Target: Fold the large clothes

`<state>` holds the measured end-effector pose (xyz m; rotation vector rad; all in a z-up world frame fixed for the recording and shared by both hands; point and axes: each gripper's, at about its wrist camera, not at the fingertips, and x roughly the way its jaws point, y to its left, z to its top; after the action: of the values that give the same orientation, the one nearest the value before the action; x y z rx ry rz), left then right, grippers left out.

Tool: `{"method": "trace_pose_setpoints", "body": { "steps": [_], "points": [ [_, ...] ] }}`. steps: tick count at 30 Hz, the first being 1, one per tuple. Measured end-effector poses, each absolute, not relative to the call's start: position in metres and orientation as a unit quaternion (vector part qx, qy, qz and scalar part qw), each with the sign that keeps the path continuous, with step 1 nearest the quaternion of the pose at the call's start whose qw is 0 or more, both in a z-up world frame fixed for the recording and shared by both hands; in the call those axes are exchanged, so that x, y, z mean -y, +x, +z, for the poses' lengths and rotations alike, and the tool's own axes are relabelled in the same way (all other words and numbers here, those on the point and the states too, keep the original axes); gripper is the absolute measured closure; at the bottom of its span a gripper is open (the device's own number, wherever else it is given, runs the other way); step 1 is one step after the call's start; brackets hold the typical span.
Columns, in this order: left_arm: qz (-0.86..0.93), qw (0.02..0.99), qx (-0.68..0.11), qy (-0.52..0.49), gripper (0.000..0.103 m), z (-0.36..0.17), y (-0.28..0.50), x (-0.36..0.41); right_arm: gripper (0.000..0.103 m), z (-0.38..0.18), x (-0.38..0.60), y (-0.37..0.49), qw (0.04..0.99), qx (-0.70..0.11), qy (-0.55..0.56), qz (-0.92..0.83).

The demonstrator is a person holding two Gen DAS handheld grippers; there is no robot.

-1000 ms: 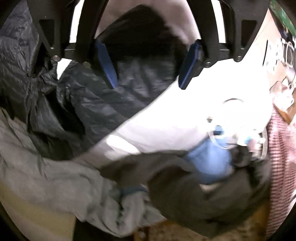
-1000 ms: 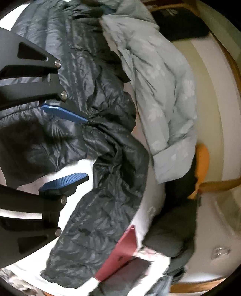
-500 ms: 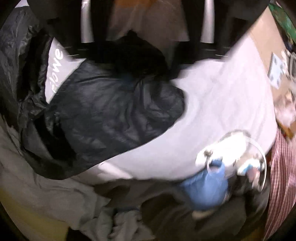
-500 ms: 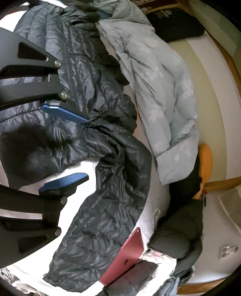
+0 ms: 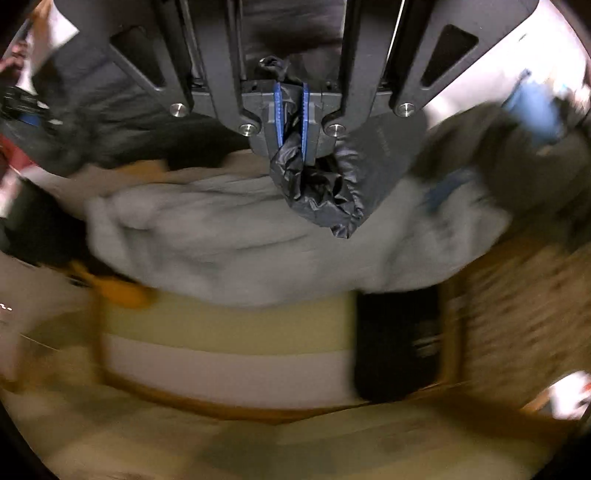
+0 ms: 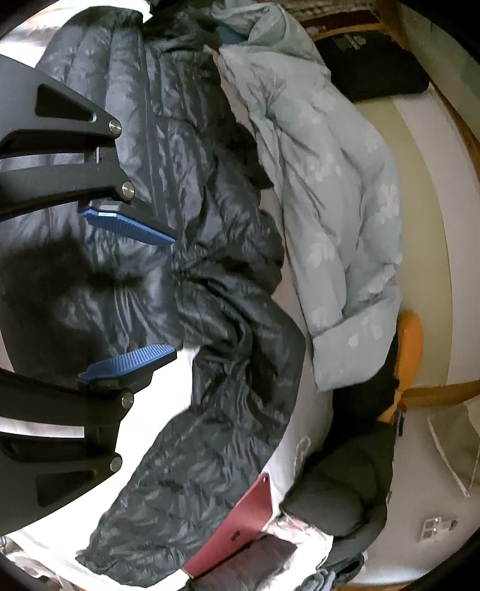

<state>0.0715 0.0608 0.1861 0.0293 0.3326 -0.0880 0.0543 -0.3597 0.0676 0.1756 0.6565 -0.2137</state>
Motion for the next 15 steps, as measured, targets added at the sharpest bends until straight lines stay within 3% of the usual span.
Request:
{"method": "trace_pose_setpoints", "body": {
  "steps": [5,12,13,15],
  "points": [
    [-0.176,0.966,-0.189,0.017,0.096,0.158,0.082,0.045,0.045,0.071,0.359,0.05,0.941,-0.313,0.079,-0.105],
    [-0.268,0.926,-0.257,0.066,0.091,0.074,0.069,0.139,0.045,0.076,0.384,0.042,0.938,-0.304,0.125,-0.111],
    [-0.271,0.923,-0.264,0.074,0.088,0.064,0.064,0.144,0.045,0.077,0.387,0.04,0.938,-0.301,0.132,-0.111],
    [-0.268,0.923,-0.265,0.082,0.065,0.055,0.052,0.138,0.045,0.08,0.391,0.037,0.939,-0.295,0.141,-0.106]
  ]
}}
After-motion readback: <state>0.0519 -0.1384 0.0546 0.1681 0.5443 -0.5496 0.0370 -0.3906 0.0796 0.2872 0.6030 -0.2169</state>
